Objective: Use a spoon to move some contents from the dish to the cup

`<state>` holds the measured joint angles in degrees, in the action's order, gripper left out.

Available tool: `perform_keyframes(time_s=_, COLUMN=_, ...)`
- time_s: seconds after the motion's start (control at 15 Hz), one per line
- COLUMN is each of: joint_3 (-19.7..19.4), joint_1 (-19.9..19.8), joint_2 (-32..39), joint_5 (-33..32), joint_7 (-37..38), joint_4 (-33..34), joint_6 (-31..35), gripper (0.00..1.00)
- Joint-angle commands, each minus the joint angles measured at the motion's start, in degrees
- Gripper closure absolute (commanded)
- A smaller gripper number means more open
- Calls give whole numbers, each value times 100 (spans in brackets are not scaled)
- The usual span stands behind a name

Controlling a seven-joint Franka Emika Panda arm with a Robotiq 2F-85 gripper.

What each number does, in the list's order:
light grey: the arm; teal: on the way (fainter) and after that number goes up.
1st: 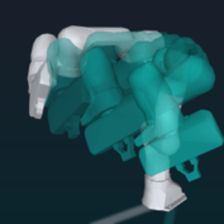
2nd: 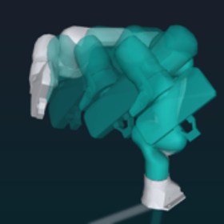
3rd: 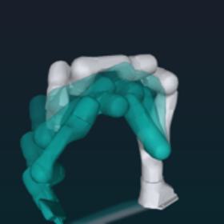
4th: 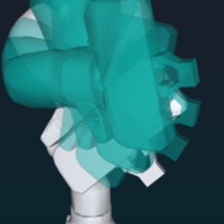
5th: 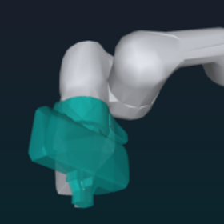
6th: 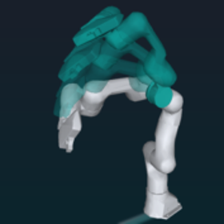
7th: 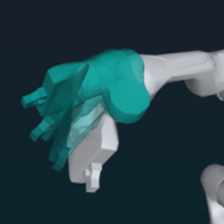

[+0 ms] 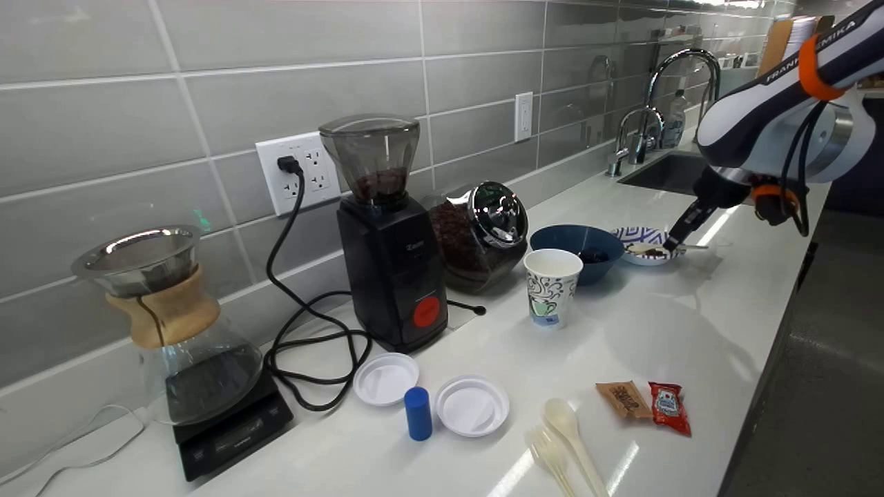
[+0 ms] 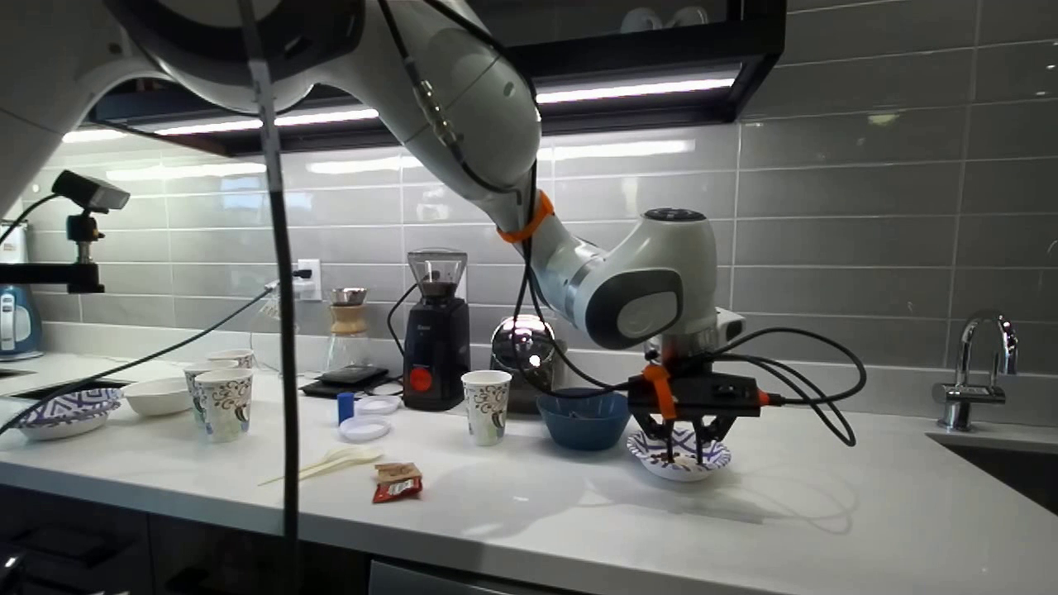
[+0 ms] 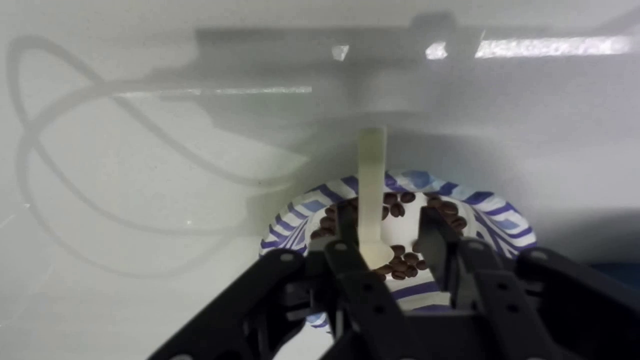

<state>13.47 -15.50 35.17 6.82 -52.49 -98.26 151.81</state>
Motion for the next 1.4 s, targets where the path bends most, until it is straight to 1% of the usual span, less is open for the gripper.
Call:
perform_keyframes(time_s=0.0, joint_3=77, joint_1=-86, joint_2=130, joint_5=160, joint_7=-248, joint_4=152, joint_6=43, gripper=62)
perform_keyframes(time_s=0.27, joint_3=102, joint_1=-111, joint_2=172, joint_5=161, joint_7=-352, joint_4=196, joint_6=81, gripper=60)
perform_keyframes(time_s=0.4, joint_3=125, joint_1=-122, joint_2=197, joint_5=177, joint_7=-437, joint_4=222, joint_6=81, gripper=68)
perform_keyframes(time_s=0.47, joint_3=123, joint_1=-112, joint_2=210, joint_5=171, joint_7=-470, joint_4=243, joint_6=72, gripper=75)
perform_keyframes(time_s=0.53, joint_3=125, joint_1=-111, joint_2=225, joint_5=172, joint_7=-496, joint_4=263, joint_6=63, gripper=77)
perform_keyframes(time_s=0.6, joint_3=151, joint_1=-130, joint_2=249, joint_5=185, joint_7=-559, joint_4=287, joint_6=62, gripper=76)
perform_keyframes(time_s=0.67, joint_3=148, joint_1=-126, joint_2=260, joint_5=183, joint_7=-569, joint_4=298, joint_6=56, gripper=82)
perform_keyframes(time_s=0.73, joint_3=142, joint_1=-115, joint_2=271, joint_5=178, joint_7=-576, joint_4=311, joint_6=41, gripper=83)
perform_keyframes(time_s=0.87, joint_3=140, joint_1=-110, joint_2=301, joint_5=166, joint_7=-616, joint_4=337, joint_6=27, gripper=89)
perform_keyframes(time_s=0.93, joint_3=146, joint_1=-111, joint_2=316, joint_5=169, joint_7=-632, joint_4=354, joint_6=13, gripper=83)
perform_keyframes(time_s=1.0, joint_3=154, joint_1=-114, joint_2=327, joint_5=174, joint_7=-657, joint_4=365, joint_6=8, gripper=83)
perform_keyframes(time_s=1.07, joint_3=156, joint_1=-113, joint_2=329, joint_5=175, joint_7=-671, joint_4=371, joint_6=9, gripper=81)
perform_keyframes(time_s=1.13, joint_3=148, joint_1=-104, joint_2=329, joint_5=165, joint_7=-672, joint_4=373, joint_6=11, gripper=81)
perform_keyframes(time_s=1.2, joint_3=155, joint_1=-103, joint_2=323, joint_5=164, joint_7=-686, joint_4=370, joint_6=21, gripper=83)
perform_keyframes(time_s=1.27, joint_3=154, joint_1=-97, joint_2=313, joint_5=159, joint_7=-687, joint_4=370, joint_6=26, gripper=93)
perform_keyframes(time_s=1.33, joint_3=127, joint_1=-68, joint_2=271, joint_5=125, joint_7=-664, joint_4=360, joint_6=-18, gripper=97)
